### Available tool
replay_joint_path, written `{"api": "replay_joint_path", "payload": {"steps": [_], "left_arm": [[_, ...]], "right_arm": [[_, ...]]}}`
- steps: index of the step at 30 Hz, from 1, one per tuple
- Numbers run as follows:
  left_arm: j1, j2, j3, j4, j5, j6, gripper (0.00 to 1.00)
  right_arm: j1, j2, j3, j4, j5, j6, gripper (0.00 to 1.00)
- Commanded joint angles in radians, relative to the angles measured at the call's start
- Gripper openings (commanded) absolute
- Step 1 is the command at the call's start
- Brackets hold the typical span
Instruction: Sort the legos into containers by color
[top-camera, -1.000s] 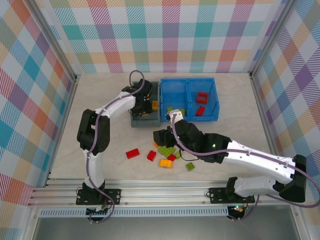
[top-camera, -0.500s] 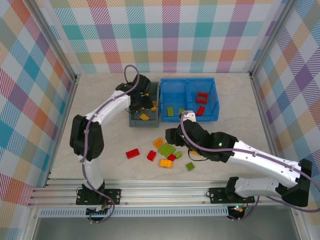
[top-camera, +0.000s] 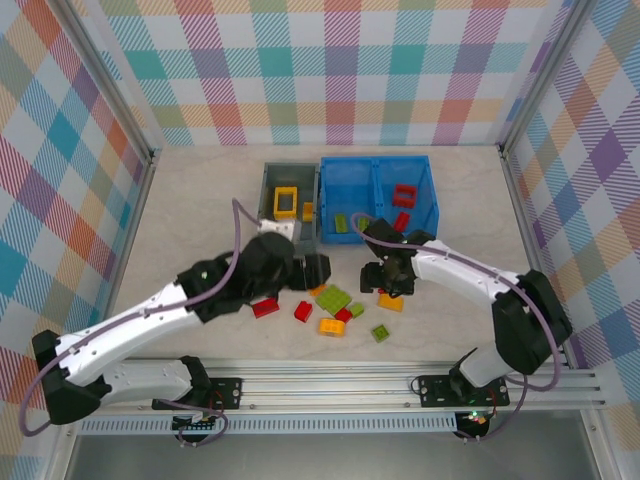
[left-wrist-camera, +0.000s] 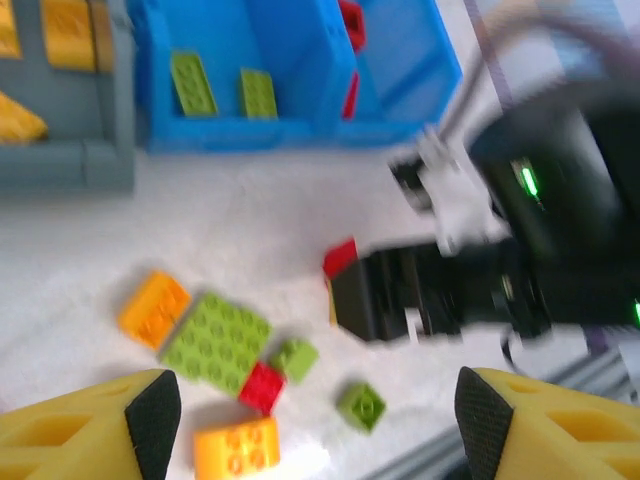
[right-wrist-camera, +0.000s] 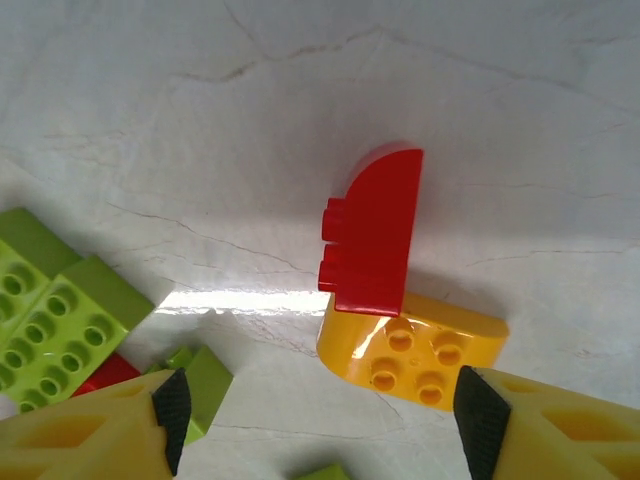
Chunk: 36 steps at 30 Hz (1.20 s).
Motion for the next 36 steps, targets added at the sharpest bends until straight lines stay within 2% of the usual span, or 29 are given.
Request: {"api": "replay_joint_path", "payload": {"steps": [1, 3, 7, 10, 15, 19, 23, 27, 32, 36], "left_arm": [[-0.117, -0.055, -0.097, 0.101, -0.138, -0.073, 0.75], [-0.191, -0.068, -0.134, 0.122, -0.181, -0.088, 0.75], [-0.275, -0.054, -0.151, 0.131, -0.243, -0.106, 0.75], [-0.296, -0.039, -0.144, 0.136, -0.260, -0.107, 0.74], [-0.311, -0.019, -0.121, 0.133, -0.278, -0.091, 0.74], [-0.318, -0.012, -0.106, 0.135, -0.282, -0.079, 0.74], [-0.319, 0.015, -0.065, 0.146, -0.288, -0.051, 0.74], [-0.319, 0.074, -0.005, 0.170, -0.298, -0.009, 0.74], [-0.320, 0.184, 0.079, 0.212, -0.292, 0.039, 0.74], [-0.314, 0.258, 0.134, 0.265, -0.280, 0.078, 0.75]], "right_arm": [[-0.036, 0.044, 0.008, 0.034, -0.037, -0.041, 0.70], [-0.050, 0.079, 0.011, 0.049, -0.038, -0.043, 0.66], [-0.060, 0.138, 0.025, 0.067, -0.034, -0.044, 0.56], [-0.062, 0.173, 0.039, 0.083, -0.023, -0.050, 0.51], [-0.062, 0.194, 0.045, 0.105, 0.000, -0.051, 0.35], [-0.062, 0.110, 0.030, 0.096, 0.045, -0.047, 0.27], [-0.073, -0.019, 0.077, 0.007, 0.129, -0.066, 0.27], [-0.156, -0.054, 0.187, -0.055, 0.168, -0.121, 0.27], [-0.295, 0.085, 0.359, -0.063, 0.143, -0.190, 0.27], [-0.345, 0.265, 0.524, -0.100, 0.211, -0.211, 0.27]]}}
